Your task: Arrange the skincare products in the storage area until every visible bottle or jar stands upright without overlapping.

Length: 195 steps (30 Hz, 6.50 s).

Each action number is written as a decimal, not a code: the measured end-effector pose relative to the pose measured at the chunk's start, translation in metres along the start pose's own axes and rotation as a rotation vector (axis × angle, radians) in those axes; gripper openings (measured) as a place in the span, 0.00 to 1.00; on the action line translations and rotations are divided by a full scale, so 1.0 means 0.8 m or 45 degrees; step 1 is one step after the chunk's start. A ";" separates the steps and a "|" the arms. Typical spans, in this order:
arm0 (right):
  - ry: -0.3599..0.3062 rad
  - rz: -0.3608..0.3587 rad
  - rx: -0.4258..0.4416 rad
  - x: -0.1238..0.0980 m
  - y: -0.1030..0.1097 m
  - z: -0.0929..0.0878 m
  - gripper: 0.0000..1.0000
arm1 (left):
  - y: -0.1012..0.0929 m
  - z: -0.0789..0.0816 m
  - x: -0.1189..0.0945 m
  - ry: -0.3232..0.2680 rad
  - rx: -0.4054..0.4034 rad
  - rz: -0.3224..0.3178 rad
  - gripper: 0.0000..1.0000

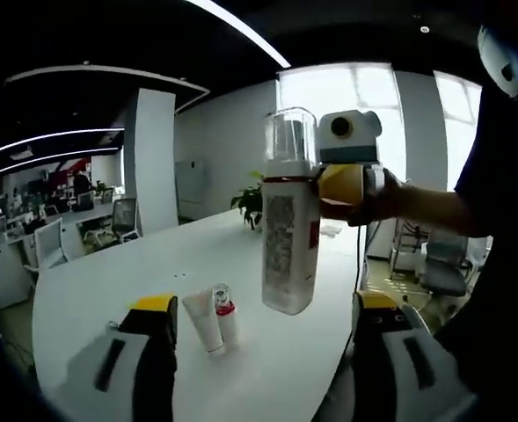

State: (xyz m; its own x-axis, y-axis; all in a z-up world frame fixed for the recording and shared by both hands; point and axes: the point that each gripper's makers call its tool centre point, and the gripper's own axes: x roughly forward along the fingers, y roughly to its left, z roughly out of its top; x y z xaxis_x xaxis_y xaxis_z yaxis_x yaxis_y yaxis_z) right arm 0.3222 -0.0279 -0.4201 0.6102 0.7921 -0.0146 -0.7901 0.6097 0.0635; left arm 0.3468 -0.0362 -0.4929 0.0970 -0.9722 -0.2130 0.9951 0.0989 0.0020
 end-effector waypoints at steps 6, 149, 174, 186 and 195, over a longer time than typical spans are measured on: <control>0.008 -0.001 -0.004 0.000 -0.001 -0.007 0.10 | 0.005 -0.008 -0.004 0.028 0.069 0.060 0.95; 0.153 -0.213 -0.014 -0.018 -0.202 -0.338 0.10 | 0.054 -0.220 -0.049 0.514 -0.150 0.242 0.84; 0.847 -0.190 -0.116 -0.013 -0.180 -0.394 0.17 | 0.053 -0.207 -0.041 0.520 -0.171 0.206 0.84; 1.253 -0.218 -0.228 0.012 -0.183 -0.399 0.19 | 0.050 -0.217 -0.055 0.460 -0.259 0.221 0.84; 1.404 -0.197 -0.264 0.036 -0.202 -0.409 0.19 | 0.054 -0.226 -0.063 0.432 -0.269 0.242 0.84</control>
State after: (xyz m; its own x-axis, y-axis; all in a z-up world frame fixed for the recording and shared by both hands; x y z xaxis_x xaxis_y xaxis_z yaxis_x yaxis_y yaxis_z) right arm 0.4476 -0.0947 -0.7574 0.3981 0.2368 -0.8863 -0.7677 0.6148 -0.1806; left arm 0.3818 0.0551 -0.6588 0.2314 -0.8111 -0.5372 0.9309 0.3450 -0.1200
